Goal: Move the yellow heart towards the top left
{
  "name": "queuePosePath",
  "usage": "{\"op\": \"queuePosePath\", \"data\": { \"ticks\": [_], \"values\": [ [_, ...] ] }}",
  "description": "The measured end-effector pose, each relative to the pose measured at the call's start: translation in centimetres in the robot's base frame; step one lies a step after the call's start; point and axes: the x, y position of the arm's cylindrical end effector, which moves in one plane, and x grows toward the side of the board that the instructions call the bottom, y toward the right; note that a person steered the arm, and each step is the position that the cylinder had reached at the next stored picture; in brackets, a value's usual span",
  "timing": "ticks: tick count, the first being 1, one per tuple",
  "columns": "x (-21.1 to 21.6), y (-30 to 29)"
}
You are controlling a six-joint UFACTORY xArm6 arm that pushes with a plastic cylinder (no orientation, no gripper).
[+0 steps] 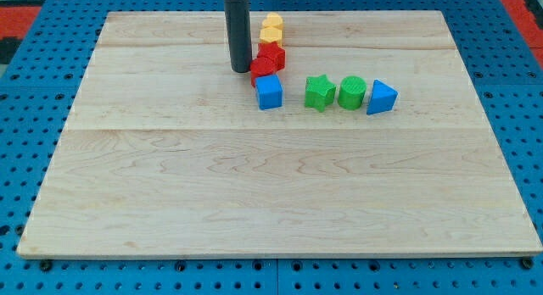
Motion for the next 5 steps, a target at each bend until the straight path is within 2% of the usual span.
{"op": "queuePosePath", "data": {
  "ticks": [3, 5],
  "values": [
    [0.1, -0.2],
    [-2.4, -3.3]
  ]
}}
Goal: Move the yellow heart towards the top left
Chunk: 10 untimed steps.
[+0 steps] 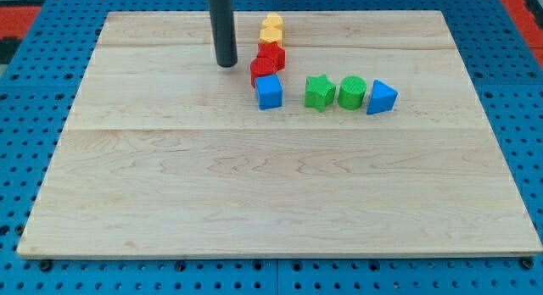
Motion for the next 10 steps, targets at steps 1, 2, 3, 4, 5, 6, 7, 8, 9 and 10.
{"op": "queuePosePath", "data": {
  "ticks": [1, 2, 3, 4, 5, 6, 7, 8, 9, 10],
  "values": [
    [-3.6, -0.9],
    [-7.7, -1.0],
    [-8.5, -1.4],
    [-8.7, -1.4],
    [-8.7, 0.0],
    [-9.2, 0.1],
    [-10.7, 2.7],
    [-10.6, 9.2],
    [-10.7, 13.8],
    [-8.6, 15.1]
  ]
}}
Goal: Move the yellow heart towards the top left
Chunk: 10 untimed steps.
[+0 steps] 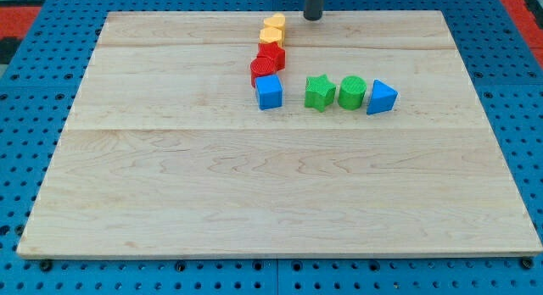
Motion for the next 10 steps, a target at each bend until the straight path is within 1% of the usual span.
{"op": "queuePosePath", "data": {
  "ticks": [1, 2, 3, 4, 5, 6, 7, 8, 9, 10],
  "values": [
    [1.5, 0.0],
    [0.1, -0.1],
    [-0.1, -0.1],
    [0.3, -1.5],
    [2.4, -7.3],
    [2.5, -8.2],
    [2.0, 1.6],
    [-0.2, -7.0],
    [0.5, -15.9],
    [3.4, -19.0]
  ]
}}
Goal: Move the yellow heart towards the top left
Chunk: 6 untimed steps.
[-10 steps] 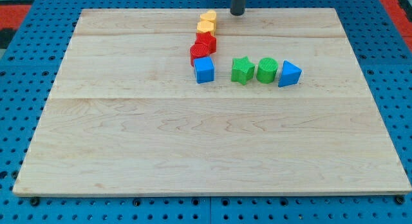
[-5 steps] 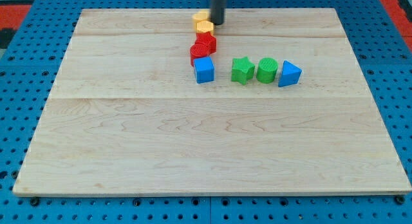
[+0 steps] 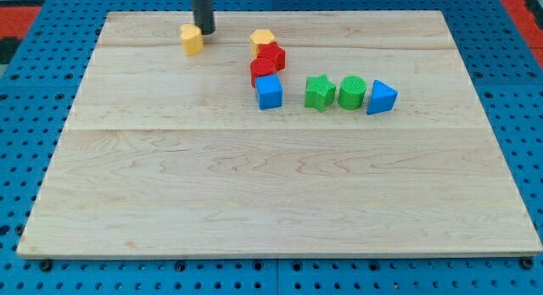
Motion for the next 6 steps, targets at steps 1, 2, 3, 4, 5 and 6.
{"op": "queuePosePath", "data": {
  "ticks": [1, 2, 3, 4, 5, 6],
  "values": [
    [0.7, 5.4],
    [1.0, 0.3],
    [1.0, -6.2],
    [0.6, -6.1],
    [0.3, -1.1],
    [4.1, -3.8]
  ]
}}
